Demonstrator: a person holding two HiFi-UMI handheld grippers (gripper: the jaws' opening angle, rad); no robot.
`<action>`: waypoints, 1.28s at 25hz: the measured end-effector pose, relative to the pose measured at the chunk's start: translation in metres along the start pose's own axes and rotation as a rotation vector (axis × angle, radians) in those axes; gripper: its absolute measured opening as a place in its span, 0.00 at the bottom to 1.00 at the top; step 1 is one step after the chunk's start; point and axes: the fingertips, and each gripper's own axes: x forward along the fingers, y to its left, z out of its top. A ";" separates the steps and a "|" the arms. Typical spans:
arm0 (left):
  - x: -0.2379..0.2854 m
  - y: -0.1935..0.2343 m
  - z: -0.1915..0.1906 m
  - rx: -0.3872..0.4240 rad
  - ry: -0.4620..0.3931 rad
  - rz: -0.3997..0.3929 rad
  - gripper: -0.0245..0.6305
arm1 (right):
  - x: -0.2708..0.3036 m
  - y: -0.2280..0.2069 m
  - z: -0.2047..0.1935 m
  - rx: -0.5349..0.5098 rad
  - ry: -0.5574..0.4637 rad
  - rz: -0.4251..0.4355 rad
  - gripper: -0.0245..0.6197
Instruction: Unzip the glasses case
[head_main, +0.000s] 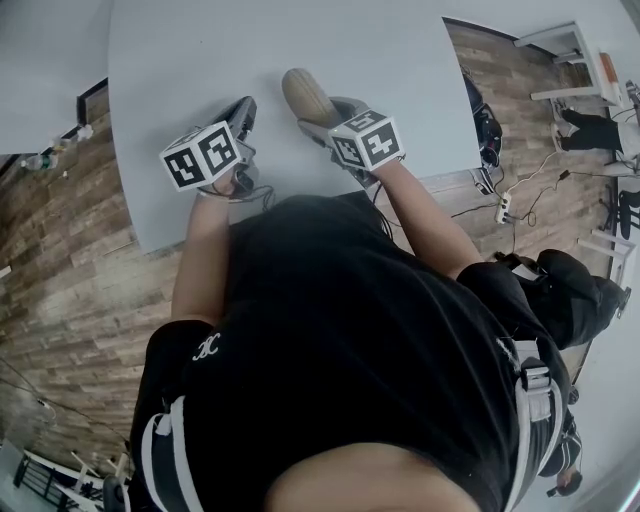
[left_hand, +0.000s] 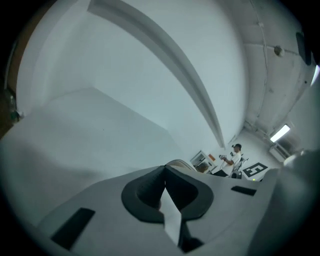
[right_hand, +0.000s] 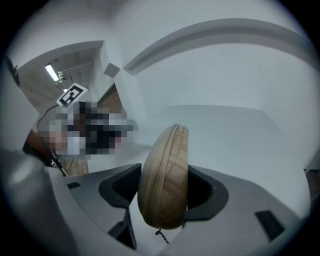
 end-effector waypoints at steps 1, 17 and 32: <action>0.000 0.000 -0.003 0.030 0.008 0.024 0.04 | 0.004 -0.003 -0.005 -0.003 0.015 -0.018 0.45; -0.003 0.040 -0.023 0.413 0.125 0.393 0.04 | 0.037 -0.029 -0.042 0.076 0.144 -0.126 0.46; 0.006 0.035 -0.035 0.296 0.174 0.294 0.04 | 0.035 -0.041 -0.050 0.315 0.070 -0.060 0.47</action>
